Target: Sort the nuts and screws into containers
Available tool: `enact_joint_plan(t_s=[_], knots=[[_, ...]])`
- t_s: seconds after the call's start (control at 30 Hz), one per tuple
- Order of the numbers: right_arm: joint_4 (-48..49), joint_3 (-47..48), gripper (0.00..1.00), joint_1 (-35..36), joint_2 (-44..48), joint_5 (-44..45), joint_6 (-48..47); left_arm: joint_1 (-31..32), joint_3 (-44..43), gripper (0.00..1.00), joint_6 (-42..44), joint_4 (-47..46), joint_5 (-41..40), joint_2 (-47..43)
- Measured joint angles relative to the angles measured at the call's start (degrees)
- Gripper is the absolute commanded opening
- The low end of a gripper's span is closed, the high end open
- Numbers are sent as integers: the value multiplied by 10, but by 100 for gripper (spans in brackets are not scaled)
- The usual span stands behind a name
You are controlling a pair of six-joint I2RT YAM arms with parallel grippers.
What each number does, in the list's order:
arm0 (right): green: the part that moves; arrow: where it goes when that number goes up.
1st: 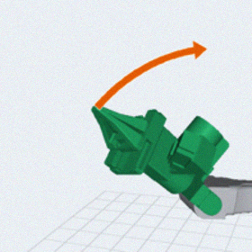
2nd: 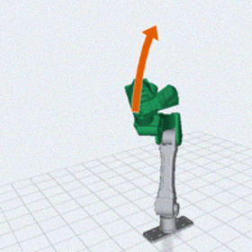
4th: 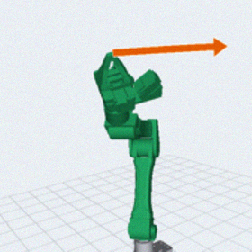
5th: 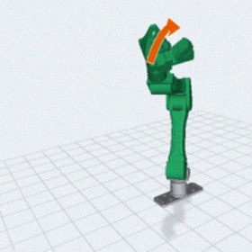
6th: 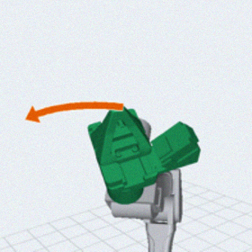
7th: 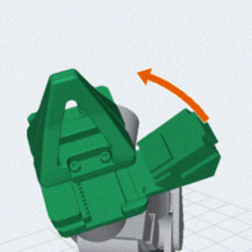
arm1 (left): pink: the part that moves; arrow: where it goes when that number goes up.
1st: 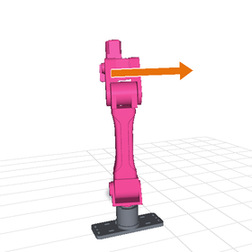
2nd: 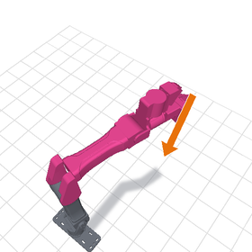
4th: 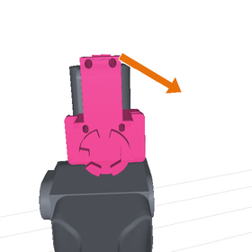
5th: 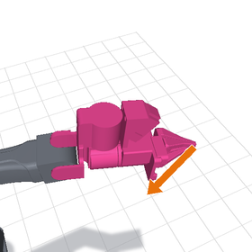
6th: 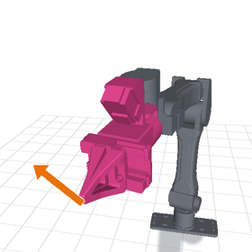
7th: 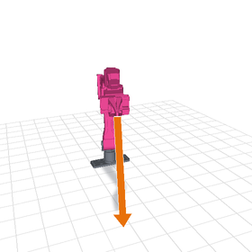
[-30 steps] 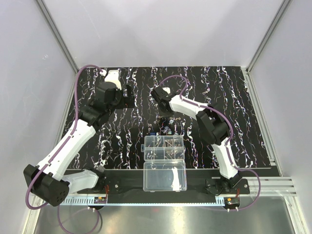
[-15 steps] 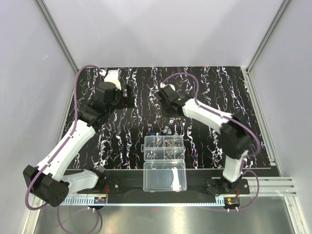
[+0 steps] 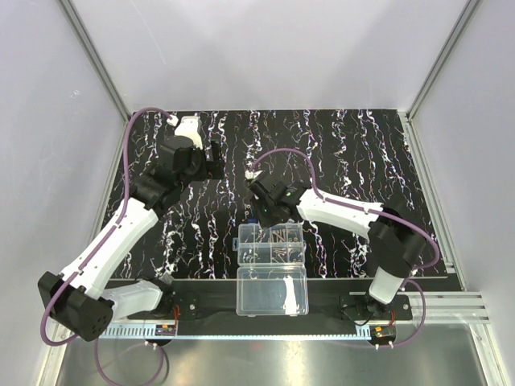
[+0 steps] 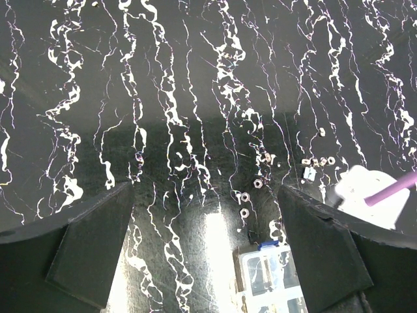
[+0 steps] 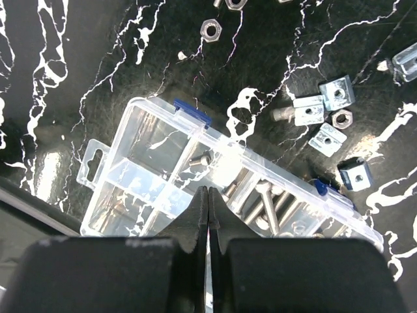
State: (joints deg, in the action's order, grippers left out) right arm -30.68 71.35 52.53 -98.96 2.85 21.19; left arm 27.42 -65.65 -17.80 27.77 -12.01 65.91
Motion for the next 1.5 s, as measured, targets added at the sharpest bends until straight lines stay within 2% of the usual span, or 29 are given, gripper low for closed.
enact_joint_plan(t_s=[0.23,0.4,0.63,0.77,1.0,1.5], knots=[[0,5,0,-1,-27,-6,0,1,0,99,0,0,0,-1],[-11,19,11,-1,-28,15,3,1,0,99,0,0,0,-2],[-44,130,28,-4,-59,55,8,1,0,99,0,0,-1,-2],[-52,161,29,-24,-87,54,9,1,0,99,0,0,-1,-2],[-56,181,31,-103,-146,52,11,2,0,99,0,0,-4,-2],[-60,254,31,-107,-246,101,31,2,0,99,3,0,-9,-2]])
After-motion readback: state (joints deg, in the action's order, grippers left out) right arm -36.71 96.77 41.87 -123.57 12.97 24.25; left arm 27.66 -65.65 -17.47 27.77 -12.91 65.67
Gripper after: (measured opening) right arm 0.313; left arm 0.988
